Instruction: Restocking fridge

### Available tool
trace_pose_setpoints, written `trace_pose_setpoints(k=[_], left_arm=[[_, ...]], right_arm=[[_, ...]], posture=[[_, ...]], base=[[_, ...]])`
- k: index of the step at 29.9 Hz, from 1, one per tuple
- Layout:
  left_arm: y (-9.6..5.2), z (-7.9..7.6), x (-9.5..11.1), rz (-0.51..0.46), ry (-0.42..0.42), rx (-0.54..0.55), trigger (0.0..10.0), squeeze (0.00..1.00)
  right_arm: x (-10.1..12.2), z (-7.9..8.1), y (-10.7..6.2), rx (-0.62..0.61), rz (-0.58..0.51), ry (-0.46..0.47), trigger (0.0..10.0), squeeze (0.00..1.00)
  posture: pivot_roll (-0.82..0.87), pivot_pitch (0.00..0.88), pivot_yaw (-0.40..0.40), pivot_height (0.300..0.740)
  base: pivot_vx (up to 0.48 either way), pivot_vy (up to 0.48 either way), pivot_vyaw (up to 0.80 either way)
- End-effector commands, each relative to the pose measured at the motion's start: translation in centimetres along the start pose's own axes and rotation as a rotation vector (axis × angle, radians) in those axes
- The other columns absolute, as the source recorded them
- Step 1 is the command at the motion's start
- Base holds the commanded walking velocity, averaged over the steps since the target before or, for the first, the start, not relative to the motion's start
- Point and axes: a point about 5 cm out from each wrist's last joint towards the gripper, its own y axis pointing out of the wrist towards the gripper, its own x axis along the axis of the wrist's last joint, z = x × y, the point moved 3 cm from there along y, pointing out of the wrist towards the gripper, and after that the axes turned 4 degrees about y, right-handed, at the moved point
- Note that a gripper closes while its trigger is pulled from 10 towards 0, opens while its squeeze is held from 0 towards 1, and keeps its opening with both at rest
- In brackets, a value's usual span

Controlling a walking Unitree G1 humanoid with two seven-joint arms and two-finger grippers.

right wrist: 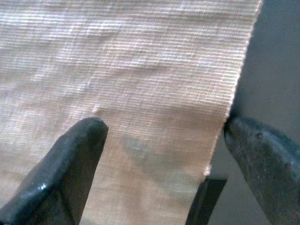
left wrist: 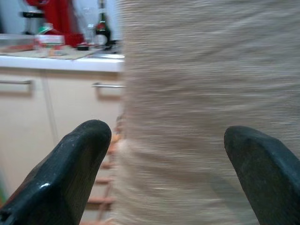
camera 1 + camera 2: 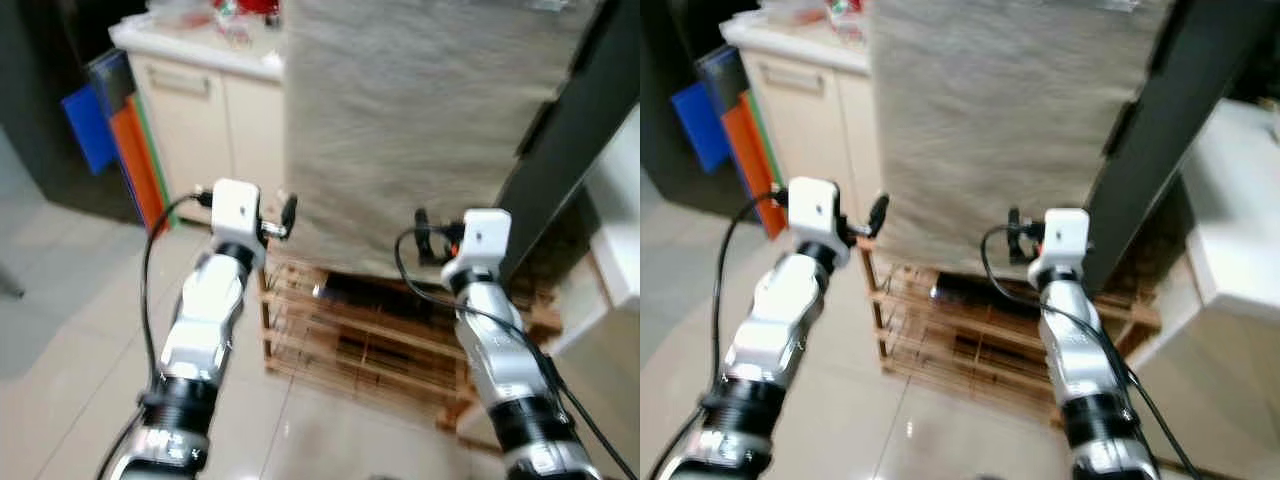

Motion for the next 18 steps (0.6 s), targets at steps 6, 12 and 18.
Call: trace_pose_setpoints(k=[6,12,18], left_arm=[[-0.08,1.40,0.34,-0.005,0.063,0.056,10.0,0.00],[-0.13,1.20,-0.03,0.014,0.036,0.034,10.0,0.00],[-0.18,1.11,-0.10,0.016,0.021,0.024,10.0,0.00]], right_arm=[[1.16,0.86,0.64,0.020,-0.032,0.004,10.0,0.00],[1.36,0.72,0.64,0.013,-0.038,0.017,10.0,0.00],[1.46,0.70,0.61,0.008,-0.046,0.026,10.0,0.00]], posture=[[0.11,0.014,-0.062,0.740],[0.11,0.013,-0.060,0.740],[0.11,0.013,-0.059,0.740]], base=[[0.480,0.000,0.00],[0.000,0.000,0.00],[0.000,0.000,0.00]])
